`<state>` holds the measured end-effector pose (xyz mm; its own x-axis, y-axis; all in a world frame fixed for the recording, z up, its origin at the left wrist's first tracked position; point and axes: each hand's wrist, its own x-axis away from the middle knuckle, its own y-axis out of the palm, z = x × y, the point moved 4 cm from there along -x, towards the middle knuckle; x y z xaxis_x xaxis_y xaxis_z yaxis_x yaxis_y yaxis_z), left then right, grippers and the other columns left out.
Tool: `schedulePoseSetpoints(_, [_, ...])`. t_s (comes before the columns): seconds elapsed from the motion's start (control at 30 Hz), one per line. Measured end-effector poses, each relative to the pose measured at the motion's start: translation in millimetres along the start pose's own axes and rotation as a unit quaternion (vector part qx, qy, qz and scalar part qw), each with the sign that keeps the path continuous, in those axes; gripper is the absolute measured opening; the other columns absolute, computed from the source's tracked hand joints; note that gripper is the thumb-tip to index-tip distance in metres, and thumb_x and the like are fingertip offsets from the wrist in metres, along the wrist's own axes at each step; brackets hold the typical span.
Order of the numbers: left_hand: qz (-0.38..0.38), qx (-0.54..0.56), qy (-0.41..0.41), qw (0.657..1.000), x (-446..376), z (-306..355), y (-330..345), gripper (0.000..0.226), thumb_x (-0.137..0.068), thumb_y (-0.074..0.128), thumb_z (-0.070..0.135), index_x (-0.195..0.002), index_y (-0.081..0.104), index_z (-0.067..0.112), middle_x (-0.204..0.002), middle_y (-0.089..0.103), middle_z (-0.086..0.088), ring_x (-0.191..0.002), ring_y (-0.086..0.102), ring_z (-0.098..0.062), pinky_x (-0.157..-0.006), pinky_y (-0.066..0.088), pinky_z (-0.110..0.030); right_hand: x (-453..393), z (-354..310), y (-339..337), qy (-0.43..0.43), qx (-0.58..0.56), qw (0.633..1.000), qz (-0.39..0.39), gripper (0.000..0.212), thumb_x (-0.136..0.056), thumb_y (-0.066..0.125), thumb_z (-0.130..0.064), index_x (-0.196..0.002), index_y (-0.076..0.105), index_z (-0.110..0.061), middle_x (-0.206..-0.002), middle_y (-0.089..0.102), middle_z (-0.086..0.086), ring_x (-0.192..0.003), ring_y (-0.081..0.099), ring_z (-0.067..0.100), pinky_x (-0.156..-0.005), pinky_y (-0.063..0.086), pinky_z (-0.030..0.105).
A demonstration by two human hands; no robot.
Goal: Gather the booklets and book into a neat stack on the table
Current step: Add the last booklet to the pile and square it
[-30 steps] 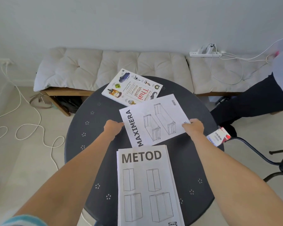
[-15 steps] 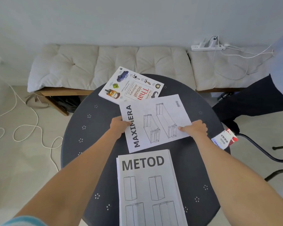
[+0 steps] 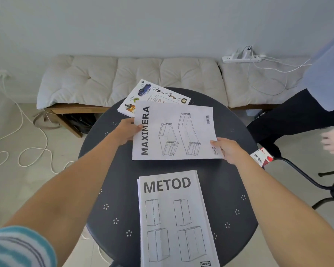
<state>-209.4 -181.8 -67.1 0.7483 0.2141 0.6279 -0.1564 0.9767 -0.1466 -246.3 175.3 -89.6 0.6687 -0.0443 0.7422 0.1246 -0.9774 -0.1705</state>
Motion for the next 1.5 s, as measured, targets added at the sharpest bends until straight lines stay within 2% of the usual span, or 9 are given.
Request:
schedulePoseSetpoints(0.3, [-0.095,0.007,-0.04,0.995,72.5,-32.9,-32.1,0.028,-0.093,0.056,0.012,-0.12,0.061,0.014,-0.11,0.072,-0.006,-0.096,0.069,-0.021,-0.08,0.056,-0.037,70.0,27.5,10.2,-0.024,-0.029,0.987,-0.154,0.03,-0.093,0.057,-0.005,-0.121,0.061,-0.016,-0.117,0.071,0.006,-0.1,0.068,0.024,-0.074,0.055,0.031])
schedulePoseSetpoints(0.5, [-0.106,0.17,-0.067,0.978,134.4,-99.2,-29.9,0.047,-0.086,0.055,0.054,-0.106,0.07,0.015,-0.103,0.075,-0.009,-0.094,0.072,-0.028,-0.071,0.059,-0.039,104.9,99.5,13.2,-0.005,-0.076,0.99,-0.119,0.027,-0.093,0.053,0.003,-0.107,0.061,-0.018,-0.112,0.07,0.004,-0.089,0.069,0.018,-0.063,0.059,0.025])
schedulePoseSetpoints(0.57, [-0.089,0.262,-0.043,0.96,150.6,-126.7,-19.3,0.05,-0.088,0.052,0.054,-0.107,0.07,0.012,-0.105,0.074,-0.01,-0.096,0.072,-0.026,-0.07,0.059,-0.036,114.1,123.1,15.6,0.005,-0.112,0.989,-0.102,0.03,-0.093,0.052,0.004,-0.106,0.061,-0.021,-0.108,0.071,0.002,-0.089,0.069,0.018,-0.057,0.058,0.024])
schedulePoseSetpoints(0.7, [-0.023,0.369,-0.021,0.929,179.0,-169.7,22.1,0.02,-0.092,0.057,0.029,-0.103,0.066,0.015,-0.094,0.078,-0.002,-0.085,0.075,-0.016,-0.069,0.058,-0.028,128.5,156.5,20.8,0.009,-0.167,0.983,-0.074,0.033,-0.092,0.05,0.007,-0.111,0.058,-0.019,-0.108,0.069,0.003,-0.089,0.067,0.018,-0.062,0.053,0.029])
schedulePoseSetpoints(0.83, [0.015,0.312,-0.034,0.949,193.2,-193.9,65.9,0.012,-0.091,0.058,0.007,-0.101,0.065,0.011,-0.1,0.073,-0.004,-0.086,0.073,-0.018,-0.063,0.06,-0.024,142.3,178.0,20.7,0.004,-0.173,0.982,-0.073,0.039,-0.089,0.05,0.012,-0.115,0.058,-0.016,-0.106,0.069,0.005,-0.091,0.067,0.022,-0.067,0.055,0.033])
schedulePoseSetpoints(1.13, [0.061,0.111,-0.05,0.991,202.4,-213.9,71.1,0.014,-0.095,0.05,0.003,-0.103,0.061,0.007,-0.101,0.068,-0.009,-0.081,0.068,-0.021,-0.066,0.058,-0.029,151.5,215.9,-26.6,0.032,-0.13,0.991,-0.013,0.023,-0.077,0.06,0.018,-0.09,0.064,-0.001,-0.086,0.07,0.014,-0.076,0.068,0.024,-0.065,0.058,0.031])
schedulePoseSetpoints(1.27, [0.088,0.018,-0.05,0.995,197.6,-210.5,66.4,0.018,-0.093,0.05,0.001,-0.106,0.063,0.004,-0.106,0.067,-0.011,-0.086,0.067,-0.025,-0.063,0.058,-0.03,152.7,221.6,-30.7,0.023,-0.003,0.999,-0.029,0.016,-0.08,0.067,0.007,-0.092,0.069,-0.004,-0.091,0.072,0.014,-0.085,0.069,0.025,-0.063,0.055,0.029])
schedulePoseSetpoints(1.37, [0.112,-0.07,-0.035,0.991,190.2,-205.9,65.1,0.02,-0.09,0.051,0.0,-0.102,0.067,0.001,-0.104,0.07,-0.012,-0.091,0.07,-0.032,-0.077,0.06,-0.043,153.2,220.1,-29.7,0.015,0.162,0.986,-0.027,0.008,-0.077,0.072,0.0,-0.08,0.069,-0.007,-0.093,0.072,0.014,-0.087,0.07,0.027,-0.06,0.056,0.029])
schedulePoseSetpoints(1.5, [0.158,-0.143,-0.024,0.977,187.1,-195.5,64.1,0.006,-0.084,0.065,0.008,-0.085,0.064,0.002,-0.095,0.071,-0.014,-0.081,0.072,-0.032,-0.076,0.061,-0.043,154.5,219.4,-30.4,0.02,0.321,0.945,-0.052,0.006,-0.072,0.075,-0.01,-0.075,0.069,-0.007,-0.077,0.074,0.008,-0.065,0.07,0.02,-0.062,0.058,0.027])
